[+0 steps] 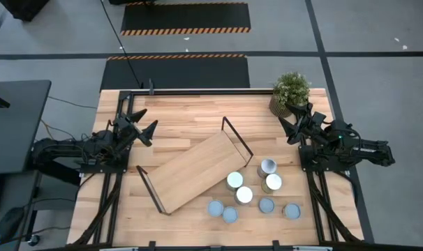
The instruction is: Pick and place cans onto a shelf
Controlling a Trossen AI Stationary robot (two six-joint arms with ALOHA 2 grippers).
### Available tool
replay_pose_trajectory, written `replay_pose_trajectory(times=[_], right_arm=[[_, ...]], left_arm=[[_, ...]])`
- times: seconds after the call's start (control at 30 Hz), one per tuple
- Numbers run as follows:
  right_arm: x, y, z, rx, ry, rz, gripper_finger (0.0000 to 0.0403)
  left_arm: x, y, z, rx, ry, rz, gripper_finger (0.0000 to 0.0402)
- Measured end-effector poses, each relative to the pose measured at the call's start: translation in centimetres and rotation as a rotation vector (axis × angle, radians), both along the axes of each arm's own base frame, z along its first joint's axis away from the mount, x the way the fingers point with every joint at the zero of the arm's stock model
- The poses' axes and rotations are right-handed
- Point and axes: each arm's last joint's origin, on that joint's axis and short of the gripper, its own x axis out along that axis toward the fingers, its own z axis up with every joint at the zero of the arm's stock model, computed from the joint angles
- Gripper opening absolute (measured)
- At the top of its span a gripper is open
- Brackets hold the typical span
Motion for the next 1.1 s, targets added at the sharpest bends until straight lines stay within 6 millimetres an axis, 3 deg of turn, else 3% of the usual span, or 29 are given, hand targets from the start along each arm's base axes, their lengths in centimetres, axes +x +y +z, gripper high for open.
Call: replay_pose_trajectory(times=[0.73,0.9,1.1], right_arm=[[0.0,0.0,0.0,0.0,0.0,0.0,0.0348],[0.0,0.0,0.0,0.0,0.0,0.0,0.0348],[0.0,0.0,-0.01,0.0,0.0,0.0,0.0348]], left_arm=[[0.0,0.0,0.01,-0.005,-0.006,-0.003,0.0389],[-0.08,-0.07,0.57,-0.111,-0.182,-0.06,0.0389],[-0.08,-0.07,0.59,-0.144,-0.216,-0.072,0.0389]])
